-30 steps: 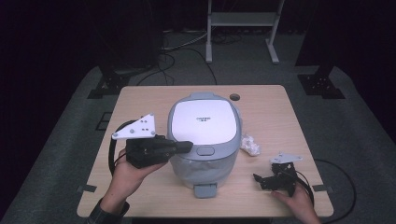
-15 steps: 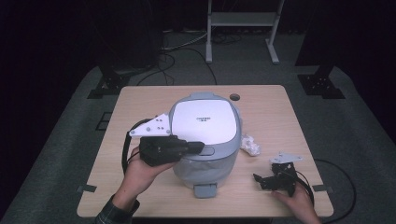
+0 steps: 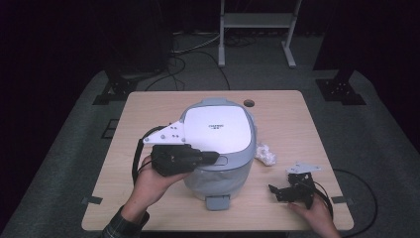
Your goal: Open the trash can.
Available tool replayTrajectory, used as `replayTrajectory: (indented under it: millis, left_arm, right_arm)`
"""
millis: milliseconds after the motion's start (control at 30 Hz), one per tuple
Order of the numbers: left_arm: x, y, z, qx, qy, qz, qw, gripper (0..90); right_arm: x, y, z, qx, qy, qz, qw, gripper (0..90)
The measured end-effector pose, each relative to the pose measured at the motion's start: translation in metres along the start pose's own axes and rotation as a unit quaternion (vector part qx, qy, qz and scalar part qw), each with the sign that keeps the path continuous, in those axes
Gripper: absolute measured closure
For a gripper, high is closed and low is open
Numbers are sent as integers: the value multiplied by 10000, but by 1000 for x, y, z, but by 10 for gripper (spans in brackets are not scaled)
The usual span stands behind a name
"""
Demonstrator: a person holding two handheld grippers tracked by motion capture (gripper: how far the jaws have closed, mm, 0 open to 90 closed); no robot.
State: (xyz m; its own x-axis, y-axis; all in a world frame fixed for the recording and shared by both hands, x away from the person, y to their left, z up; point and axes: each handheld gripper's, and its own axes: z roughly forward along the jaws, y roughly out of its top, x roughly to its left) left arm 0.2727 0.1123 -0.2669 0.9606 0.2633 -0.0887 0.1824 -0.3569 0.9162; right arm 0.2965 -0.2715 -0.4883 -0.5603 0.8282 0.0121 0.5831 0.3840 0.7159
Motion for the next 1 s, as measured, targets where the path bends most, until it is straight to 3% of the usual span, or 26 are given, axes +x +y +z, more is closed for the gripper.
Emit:
replayTrajectory:
  millis: [333, 433, 633, 1000]
  left_arm:
    - [2, -1, -3, -64, 19, -57, 10000, 900]
    - [4, -1, -8, -99, 17, -92, 9999, 859]
    - [5, 1, -31, -270, 238, -78, 9993, 840]
    - [9, -9, -65, -350, 575, -138, 9976, 780]
  right_arm:
    - [0, 0, 0, 5, 1, -6, 10000, 15]
    - [0, 0, 0, 6, 1, -5, 10000, 15]
    - [0, 0, 0, 7, 1, -4, 10000, 15]
    - [0, 0, 0, 5, 0, -4, 10000, 15]
